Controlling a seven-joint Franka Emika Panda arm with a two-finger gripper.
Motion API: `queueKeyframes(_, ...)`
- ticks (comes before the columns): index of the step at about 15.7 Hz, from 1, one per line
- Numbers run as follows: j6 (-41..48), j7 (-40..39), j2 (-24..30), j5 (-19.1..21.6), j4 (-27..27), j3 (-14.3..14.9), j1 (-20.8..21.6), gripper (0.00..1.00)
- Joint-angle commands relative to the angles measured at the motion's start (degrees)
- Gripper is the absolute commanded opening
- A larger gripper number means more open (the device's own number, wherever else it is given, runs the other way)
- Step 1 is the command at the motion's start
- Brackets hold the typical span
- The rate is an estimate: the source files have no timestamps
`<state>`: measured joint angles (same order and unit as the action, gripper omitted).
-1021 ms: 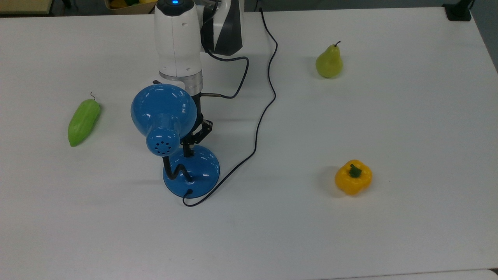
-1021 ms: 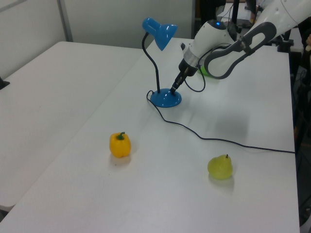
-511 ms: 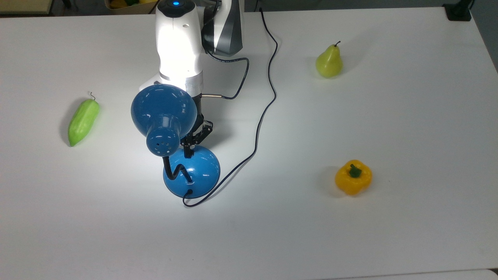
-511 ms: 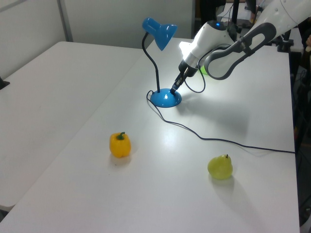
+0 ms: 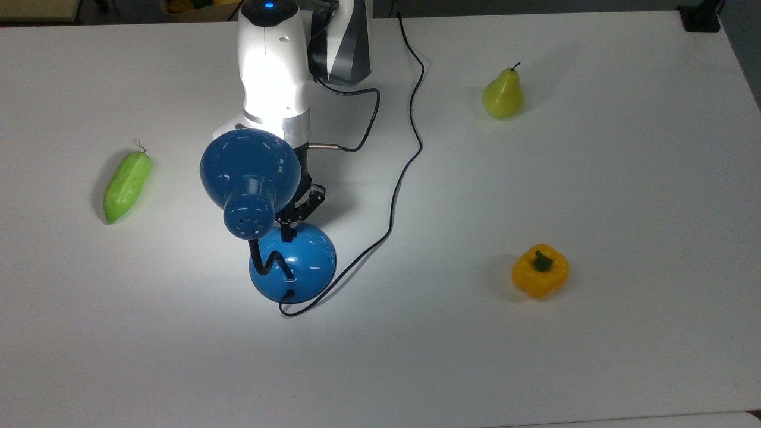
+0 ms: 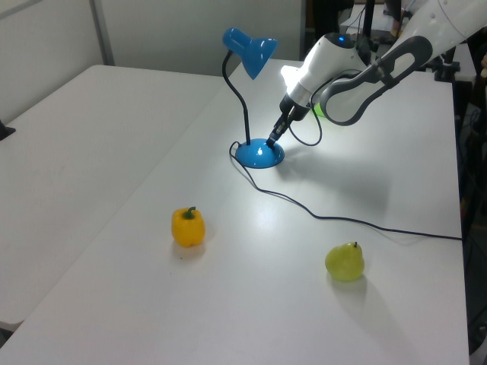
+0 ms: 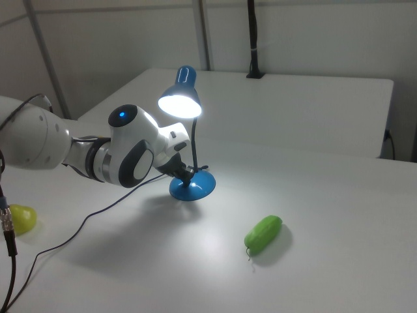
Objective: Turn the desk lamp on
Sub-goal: 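Press the switch on the lamp base with the gripper fingers, then lift the gripper up and away from the lamp base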
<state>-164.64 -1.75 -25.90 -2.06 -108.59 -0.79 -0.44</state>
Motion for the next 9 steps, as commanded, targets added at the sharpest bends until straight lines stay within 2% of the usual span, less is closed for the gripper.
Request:
queueKeyframes(1,0.19,0.52,1.98,-0.67,-2.24,0.35,0.18,0.0)
queueKeyframes(9,19.33,-0.01,9.81,-0.84,-3.74,0.18,0.97,0.0)
